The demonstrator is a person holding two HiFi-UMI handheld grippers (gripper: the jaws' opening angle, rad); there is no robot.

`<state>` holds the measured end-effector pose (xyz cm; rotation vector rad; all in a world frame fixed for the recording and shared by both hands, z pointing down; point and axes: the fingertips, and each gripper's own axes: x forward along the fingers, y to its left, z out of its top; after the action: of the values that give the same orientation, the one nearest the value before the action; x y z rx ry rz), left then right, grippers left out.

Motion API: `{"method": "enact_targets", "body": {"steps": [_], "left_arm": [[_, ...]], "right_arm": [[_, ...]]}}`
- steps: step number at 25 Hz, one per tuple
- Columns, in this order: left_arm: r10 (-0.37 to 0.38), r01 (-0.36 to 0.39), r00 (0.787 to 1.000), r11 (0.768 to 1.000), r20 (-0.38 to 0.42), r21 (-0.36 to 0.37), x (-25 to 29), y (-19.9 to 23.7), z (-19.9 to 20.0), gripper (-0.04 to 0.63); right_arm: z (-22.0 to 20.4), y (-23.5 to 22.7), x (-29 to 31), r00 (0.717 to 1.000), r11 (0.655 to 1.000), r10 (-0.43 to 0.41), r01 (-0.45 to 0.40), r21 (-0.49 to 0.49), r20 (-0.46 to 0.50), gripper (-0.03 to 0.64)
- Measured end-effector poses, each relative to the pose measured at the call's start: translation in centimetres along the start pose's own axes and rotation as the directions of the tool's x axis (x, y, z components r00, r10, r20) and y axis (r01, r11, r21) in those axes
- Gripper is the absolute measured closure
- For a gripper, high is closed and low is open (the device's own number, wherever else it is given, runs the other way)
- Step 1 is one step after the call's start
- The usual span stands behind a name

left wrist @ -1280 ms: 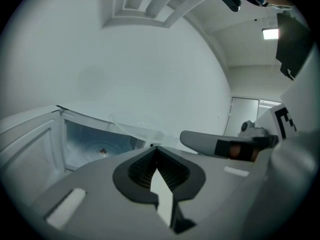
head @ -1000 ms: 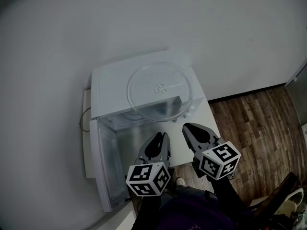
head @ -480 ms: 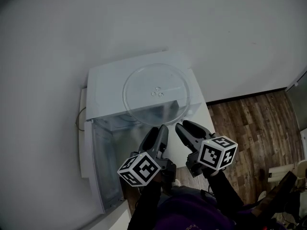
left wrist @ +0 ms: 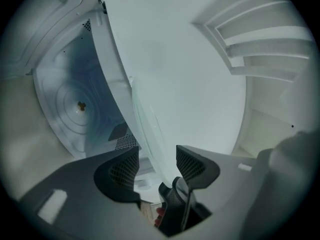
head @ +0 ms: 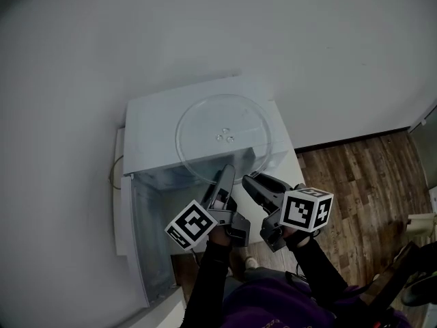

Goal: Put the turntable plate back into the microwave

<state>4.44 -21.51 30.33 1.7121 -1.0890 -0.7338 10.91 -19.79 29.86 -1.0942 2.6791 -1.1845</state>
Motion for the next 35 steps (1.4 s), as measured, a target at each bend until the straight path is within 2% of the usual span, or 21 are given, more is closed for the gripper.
{"method": "enact_targets", "body": {"steps": [5, 9, 15, 18, 21, 25, 30, 35], "left_arm": [[-0.006, 0.007, 1.0, 0.999, 0.026, -0.047, 0.7, 0.5, 0.2, 0.403], [-0.002, 0.005, 0.998, 0.999, 0.063, -0.035, 0.8, 0.5, 0.7, 0.529], [-0.07, 0.081, 0.994, 0.989, 0.09, -0.126, 1.0, 0.3, 0.7, 0.554], [-0.104, 0.115, 0.991, 0.985, 0.088, -0.132, 0.9, 0.0, 0.7, 0.555], [-0.116, 0.125, 0.99, 0.986, 0.084, -0.107, 0.7, 0.0, 0.6, 0.554], [-0.125, 0.137, 0.987, 0.983, 0.099, -0.126, 0.0, -0.3, 0.2, 0.554], [-0.156, 0.188, 0.975, 0.959, 0.158, -0.212, -1.2, -1.1, 0.0, 0.554], [-0.184, 0.227, 0.962, 0.951, 0.204, -0.21, -3.6, -2.1, 0.1, 0.561]], "right_arm": [[0.2, 0.0, 0.2, 0.999, 0.998, 0.031, -0.031, 0.053, 0.011, 0.477], [0.3, -0.7, 0.4, 0.999, 0.992, 0.012, -0.016, 0.129, 0.031, 0.477], [0.6, -1.3, 0.5, 0.999, 0.987, -0.014, 0.006, 0.16, 0.048, 0.479], [0.5, -1.1, 0.5, 0.998, 0.981, 0.001, -0.012, 0.194, 0.058, 0.485], [0.3, -1.0, 0.3, 0.998, 0.98, -0.001, -0.012, 0.199, 0.066, 0.491], [0.2, -0.6, -0.4, 0.998, 0.984, -0.005, -0.006, 0.179, 0.064, 0.491], [0.1, 0.7, -0.9, 0.998, 0.994, 0.003, -0.009, 0.108, 0.059, 0.491], [-1.0, 2.6, -1.9, 0.998, 0.996, 0.037, -0.04, 0.082, 0.047, 0.491]]}}
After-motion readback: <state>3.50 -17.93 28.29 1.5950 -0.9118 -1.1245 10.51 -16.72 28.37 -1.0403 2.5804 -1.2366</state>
